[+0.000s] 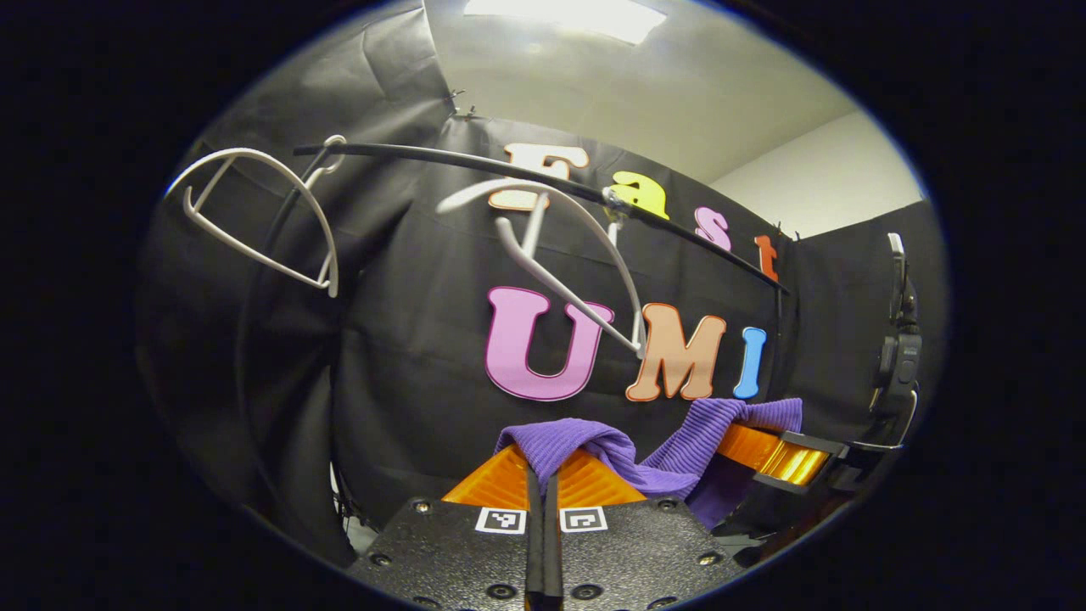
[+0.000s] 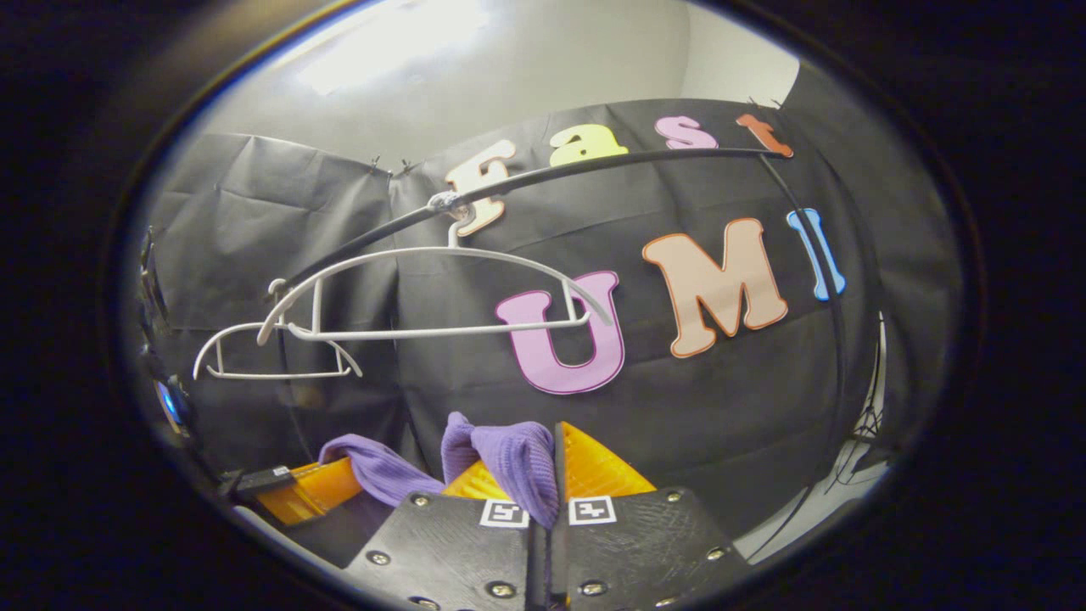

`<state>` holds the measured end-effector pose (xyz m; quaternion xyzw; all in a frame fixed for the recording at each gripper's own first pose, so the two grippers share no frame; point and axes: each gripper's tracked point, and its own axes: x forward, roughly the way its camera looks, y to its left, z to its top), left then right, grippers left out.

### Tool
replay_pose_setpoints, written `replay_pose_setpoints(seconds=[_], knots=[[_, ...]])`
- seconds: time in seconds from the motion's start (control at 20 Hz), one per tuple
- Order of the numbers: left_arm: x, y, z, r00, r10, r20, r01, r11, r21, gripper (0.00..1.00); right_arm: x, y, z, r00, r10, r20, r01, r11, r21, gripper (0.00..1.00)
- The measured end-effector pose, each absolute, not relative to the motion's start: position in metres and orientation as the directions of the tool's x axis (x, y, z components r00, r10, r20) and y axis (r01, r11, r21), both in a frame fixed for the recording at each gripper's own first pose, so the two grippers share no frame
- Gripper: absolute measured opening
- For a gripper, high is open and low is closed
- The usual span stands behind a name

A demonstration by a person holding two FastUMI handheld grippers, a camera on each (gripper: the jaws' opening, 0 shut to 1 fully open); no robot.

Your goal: Grasp the clothes on the hanger with both hands and then place them into the laundry hamper below.

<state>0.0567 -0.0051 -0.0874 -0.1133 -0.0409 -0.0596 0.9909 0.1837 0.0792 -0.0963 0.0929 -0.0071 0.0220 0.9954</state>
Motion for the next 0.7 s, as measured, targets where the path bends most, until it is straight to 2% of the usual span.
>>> replay_pose_setpoints(seconds=[0.3, 0.7], knots=[[0.073, -0.033, -0.097, 0.983, -0.136, 0.122, 0.158, 0.967, -0.198, 0.00, 0.177, 0.049, -0.104, 0.998, -0.013, 0.054, 0.003, 0.985, 0.174, 0.07], [0.104, -0.047, -0.183, 0.989, -0.145, 0.026, 0.147, 0.968, -0.202, 0.00, 0.198, 0.034, -0.185, 0.995, -0.081, -0.052, 0.087, 0.989, 0.119, 0.07]])
